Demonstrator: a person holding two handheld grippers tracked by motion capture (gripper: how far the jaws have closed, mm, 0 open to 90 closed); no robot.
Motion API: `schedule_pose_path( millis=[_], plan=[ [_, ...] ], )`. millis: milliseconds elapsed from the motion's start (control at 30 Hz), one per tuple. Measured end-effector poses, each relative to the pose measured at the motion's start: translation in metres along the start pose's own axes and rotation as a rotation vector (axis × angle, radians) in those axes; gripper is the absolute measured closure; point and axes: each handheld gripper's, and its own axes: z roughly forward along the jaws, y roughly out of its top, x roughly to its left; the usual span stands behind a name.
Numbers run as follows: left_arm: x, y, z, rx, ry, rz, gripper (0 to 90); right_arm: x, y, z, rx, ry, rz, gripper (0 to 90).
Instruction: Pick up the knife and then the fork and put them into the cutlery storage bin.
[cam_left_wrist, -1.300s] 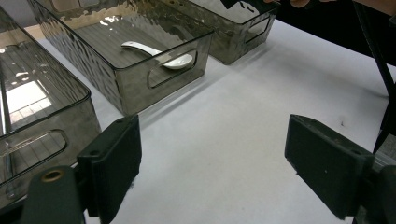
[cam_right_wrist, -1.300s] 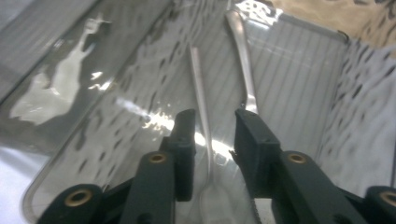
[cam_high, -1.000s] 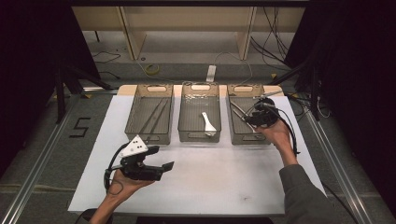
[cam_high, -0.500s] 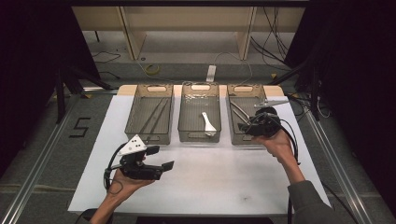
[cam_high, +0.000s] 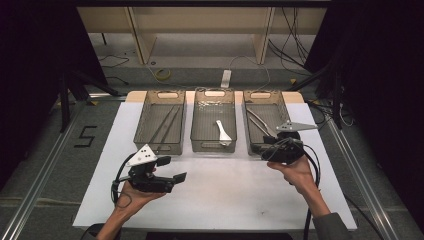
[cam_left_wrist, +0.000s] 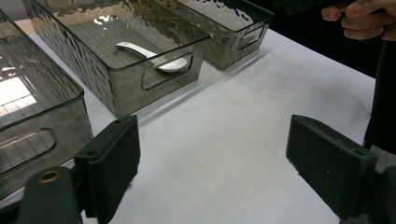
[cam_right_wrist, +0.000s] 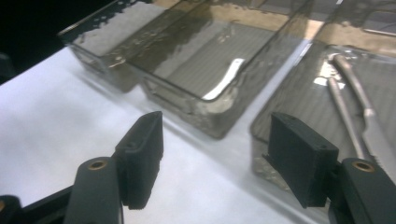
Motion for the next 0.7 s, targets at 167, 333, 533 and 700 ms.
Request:
schedule_pose_path(
  millis=[167,333,533,700],
  plan=[
    [-0.001,0.000,0.000,-0.005,-0.002,0.003,17.0,0.009,-0.004,-0.004,-0.015,0.033,0.000,35.5],
    [-0.001,0.000,-0.001,-0.007,-0.007,0.005,17.0,0.016,-0.012,-0.008,-0.048,0.067,0.003,34.0],
    [-0.001,0.001,-0.003,-0.019,-0.014,-0.001,17.0,0.023,-0.028,-0.008,-0.061,0.082,-0.005,30.6],
    [-0.001,0.001,-0.003,-0.025,-0.024,-0.006,17.0,0.029,-0.041,-0.013,-0.084,0.104,-0.007,29.9]
  ],
)
